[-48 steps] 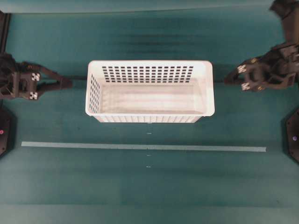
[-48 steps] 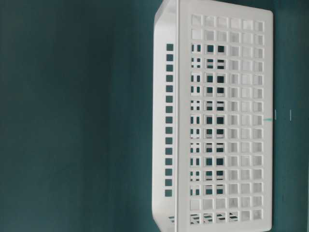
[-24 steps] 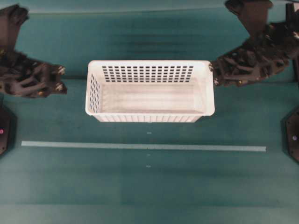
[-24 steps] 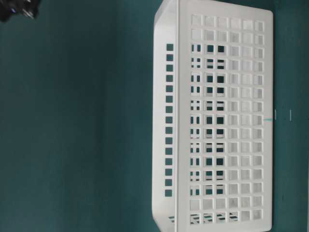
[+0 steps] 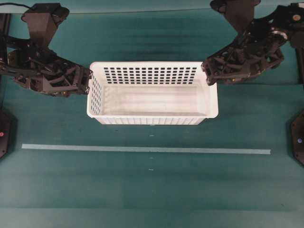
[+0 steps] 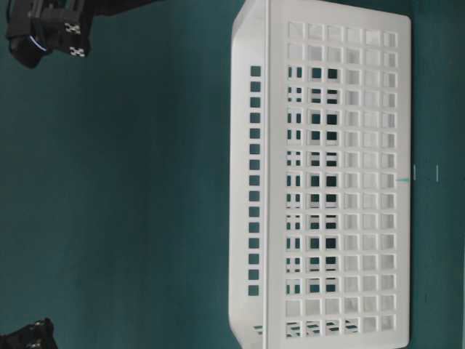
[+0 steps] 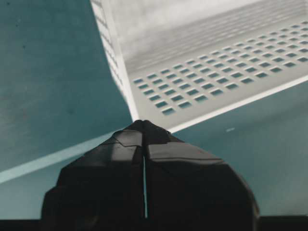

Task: Lift the white basket with both hands.
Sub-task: 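Move both grippers inward toward the left and right rims of the white basket, then lower both grippers over the basket's side walls, straddling each rim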

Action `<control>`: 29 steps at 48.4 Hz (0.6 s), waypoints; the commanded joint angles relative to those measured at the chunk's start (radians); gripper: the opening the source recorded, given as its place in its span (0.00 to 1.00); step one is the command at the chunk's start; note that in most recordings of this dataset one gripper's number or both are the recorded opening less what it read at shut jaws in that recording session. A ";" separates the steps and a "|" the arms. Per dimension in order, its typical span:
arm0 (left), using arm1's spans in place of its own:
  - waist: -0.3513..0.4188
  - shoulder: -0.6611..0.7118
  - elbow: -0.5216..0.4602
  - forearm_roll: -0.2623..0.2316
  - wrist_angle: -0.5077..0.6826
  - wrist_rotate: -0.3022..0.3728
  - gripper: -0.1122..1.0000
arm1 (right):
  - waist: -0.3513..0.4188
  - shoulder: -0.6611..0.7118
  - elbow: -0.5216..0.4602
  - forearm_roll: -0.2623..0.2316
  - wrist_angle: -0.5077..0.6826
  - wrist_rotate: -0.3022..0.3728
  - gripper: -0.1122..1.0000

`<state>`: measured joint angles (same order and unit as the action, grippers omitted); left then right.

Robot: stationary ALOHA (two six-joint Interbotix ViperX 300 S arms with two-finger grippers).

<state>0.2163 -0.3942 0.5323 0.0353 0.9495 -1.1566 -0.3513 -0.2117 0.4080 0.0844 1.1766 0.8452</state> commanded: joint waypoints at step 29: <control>0.005 0.011 0.031 0.000 -0.092 0.031 0.84 | 0.003 0.023 0.040 0.003 -0.166 0.049 0.83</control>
<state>0.2178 -0.3866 0.5676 0.0353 0.8698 -1.1244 -0.3513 -0.1994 0.4479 0.0859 1.0170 0.8759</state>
